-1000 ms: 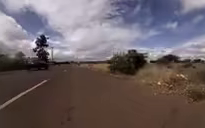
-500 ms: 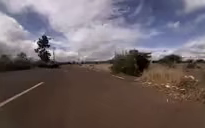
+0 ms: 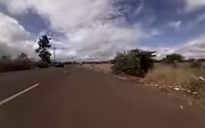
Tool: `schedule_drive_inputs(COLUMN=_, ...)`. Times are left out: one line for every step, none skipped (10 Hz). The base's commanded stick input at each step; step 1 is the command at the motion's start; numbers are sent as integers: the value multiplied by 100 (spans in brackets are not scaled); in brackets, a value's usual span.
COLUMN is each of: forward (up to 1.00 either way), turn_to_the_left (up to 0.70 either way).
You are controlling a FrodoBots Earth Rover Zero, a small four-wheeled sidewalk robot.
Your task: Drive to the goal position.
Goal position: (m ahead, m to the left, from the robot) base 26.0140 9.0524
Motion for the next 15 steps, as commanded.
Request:
schedule_drive_inputs(forward=70, turn_to_the_left=0)
schedule_drive_inputs(forward=70, turn_to_the_left=0)
schedule_drive_inputs(forward=70, turn_to_the_left=0)
schedule_drive_inputs(forward=70, turn_to_the_left=0)
schedule_drive_inputs(forward=70, turn_to_the_left=0)
schedule_drive_inputs(forward=70, turn_to_the_left=0)
schedule_drive_inputs(forward=70, turn_to_the_left=0)
schedule_drive_inputs(forward=70, turn_to_the_left=0)
schedule_drive_inputs(forward=70, turn_to_the_left=0)
schedule_drive_inputs(forward=70, turn_to_the_left=0)
schedule_drive_inputs(forward=70, turn_to_the_left=0)
schedule_drive_inputs(forward=70, turn_to_the_left=0)
schedule_drive_inputs(forward=70, turn_to_the_left=0)
schedule_drive_inputs(forward=70, turn_to_the_left=0)
schedule_drive_inputs(forward=70, turn_to_the_left=0)
